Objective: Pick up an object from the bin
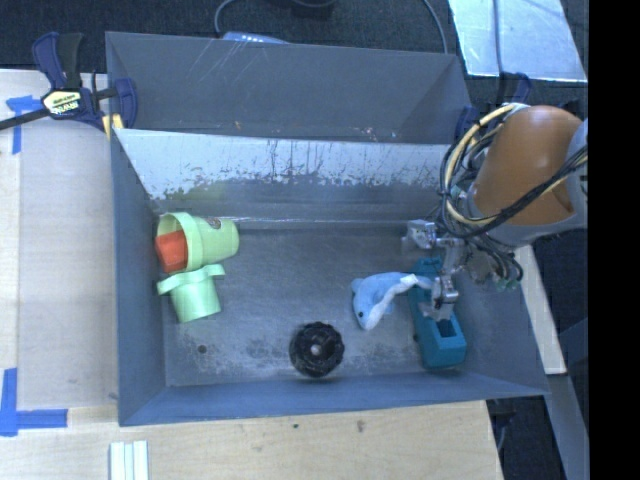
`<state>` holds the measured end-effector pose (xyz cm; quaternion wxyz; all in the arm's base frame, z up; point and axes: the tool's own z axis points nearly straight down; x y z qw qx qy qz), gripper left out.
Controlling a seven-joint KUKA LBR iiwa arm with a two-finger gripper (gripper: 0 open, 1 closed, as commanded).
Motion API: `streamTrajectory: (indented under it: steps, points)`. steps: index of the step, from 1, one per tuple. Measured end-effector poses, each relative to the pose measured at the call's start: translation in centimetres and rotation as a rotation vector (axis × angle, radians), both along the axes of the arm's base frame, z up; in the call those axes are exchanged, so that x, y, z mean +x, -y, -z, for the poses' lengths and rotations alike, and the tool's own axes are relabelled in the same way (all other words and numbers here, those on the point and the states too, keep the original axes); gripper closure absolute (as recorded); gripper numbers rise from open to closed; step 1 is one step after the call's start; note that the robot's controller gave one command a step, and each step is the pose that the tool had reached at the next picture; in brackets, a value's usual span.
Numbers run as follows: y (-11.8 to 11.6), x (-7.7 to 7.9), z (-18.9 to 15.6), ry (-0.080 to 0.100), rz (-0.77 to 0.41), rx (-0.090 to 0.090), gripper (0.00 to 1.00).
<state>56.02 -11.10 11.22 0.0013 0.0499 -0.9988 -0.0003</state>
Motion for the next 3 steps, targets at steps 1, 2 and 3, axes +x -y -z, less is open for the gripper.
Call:
streamTrajectory:
  steps: [1, 2, 3]
  points:
    - [-0.9, 1.9, -0.3, 0.011, -0.255, -0.003, 0.0]
    - [-1.6, 1.9, 3.2, 0.007, -0.165, -0.002, 0.0]
    - [-2.3, 2.8, 3.6, 0.021, -0.446, -0.002, 1.0]
